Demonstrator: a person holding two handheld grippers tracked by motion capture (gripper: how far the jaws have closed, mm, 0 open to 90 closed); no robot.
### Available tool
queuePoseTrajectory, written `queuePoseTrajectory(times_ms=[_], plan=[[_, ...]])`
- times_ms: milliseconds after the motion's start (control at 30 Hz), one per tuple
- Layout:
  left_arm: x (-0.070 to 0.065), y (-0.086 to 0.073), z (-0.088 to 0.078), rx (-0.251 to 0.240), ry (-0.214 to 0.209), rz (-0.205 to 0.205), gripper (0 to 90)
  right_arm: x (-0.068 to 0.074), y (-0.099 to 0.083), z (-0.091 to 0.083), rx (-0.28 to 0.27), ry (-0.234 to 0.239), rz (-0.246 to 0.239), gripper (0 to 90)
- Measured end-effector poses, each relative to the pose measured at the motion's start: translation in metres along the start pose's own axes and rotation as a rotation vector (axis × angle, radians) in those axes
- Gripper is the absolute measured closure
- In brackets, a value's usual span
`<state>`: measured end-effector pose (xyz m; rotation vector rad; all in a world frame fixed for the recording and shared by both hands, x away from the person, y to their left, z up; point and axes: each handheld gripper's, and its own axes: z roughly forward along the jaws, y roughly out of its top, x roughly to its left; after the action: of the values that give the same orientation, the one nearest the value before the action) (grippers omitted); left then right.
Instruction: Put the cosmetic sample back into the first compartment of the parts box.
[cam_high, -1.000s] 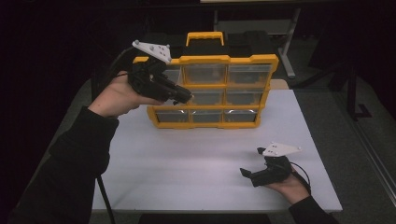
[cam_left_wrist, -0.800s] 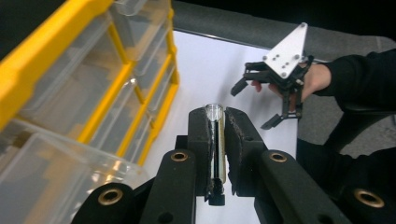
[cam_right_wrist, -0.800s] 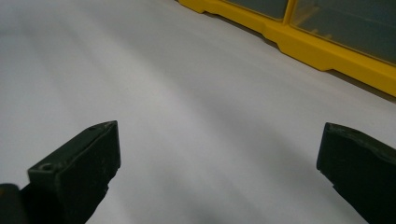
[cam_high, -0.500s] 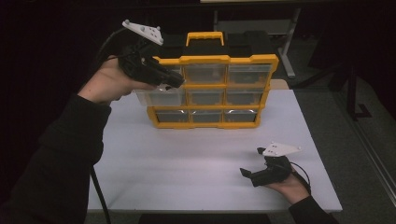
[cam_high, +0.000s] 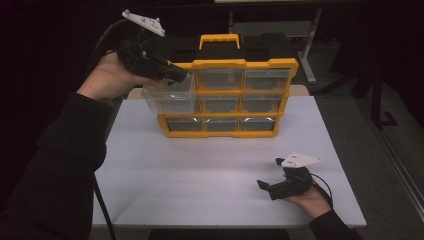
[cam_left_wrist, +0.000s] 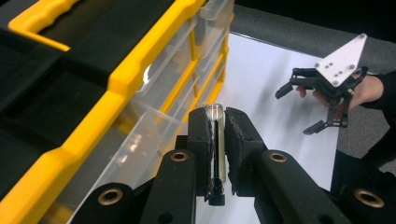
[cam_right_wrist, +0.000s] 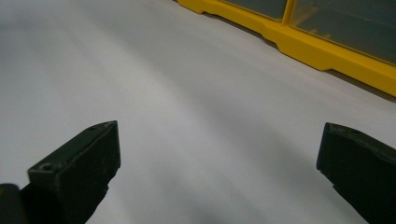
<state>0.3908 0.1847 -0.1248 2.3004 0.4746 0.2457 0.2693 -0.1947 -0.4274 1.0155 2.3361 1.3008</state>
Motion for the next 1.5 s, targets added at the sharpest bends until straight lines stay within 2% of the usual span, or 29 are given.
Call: queuePoseTrajectory(times_ms=[300, 433, 733, 1033, 1333, 1500], plan=[[0.017, -0.007, 0.003, 0.052, 0.082, -0.023, 80.5, 0.000, 0.000, 0.000, 0.000, -0.001, 0.001, 0.0], [0.023, -0.011, 0.006, 0.058, 0.092, -0.035, 80.5, 0.000, 0.000, 0.000, 0.000, -0.001, 0.000, 0.0], [0.028, -0.018, 0.015, 0.110, 0.105, -0.037, 80.5, 0.000, 0.000, 0.000, 0.001, -0.001, 0.001, 0.0], [0.030, -0.025, 0.027, 0.152, 0.097, -0.036, 80.3, 0.000, 0.000, 0.000, 0.002, -0.001, 0.002, 0.0], [0.029, -0.029, 0.038, 0.186, 0.087, -0.031, 80.2, 0.000, 0.000, 0.000, 0.003, -0.002, 0.001, 0.0], [0.030, -0.028, 0.038, 0.180, 0.086, -0.033, 79.5, 0.000, 0.000, 0.000, 0.003, -0.001, 0.001, 0.0]])
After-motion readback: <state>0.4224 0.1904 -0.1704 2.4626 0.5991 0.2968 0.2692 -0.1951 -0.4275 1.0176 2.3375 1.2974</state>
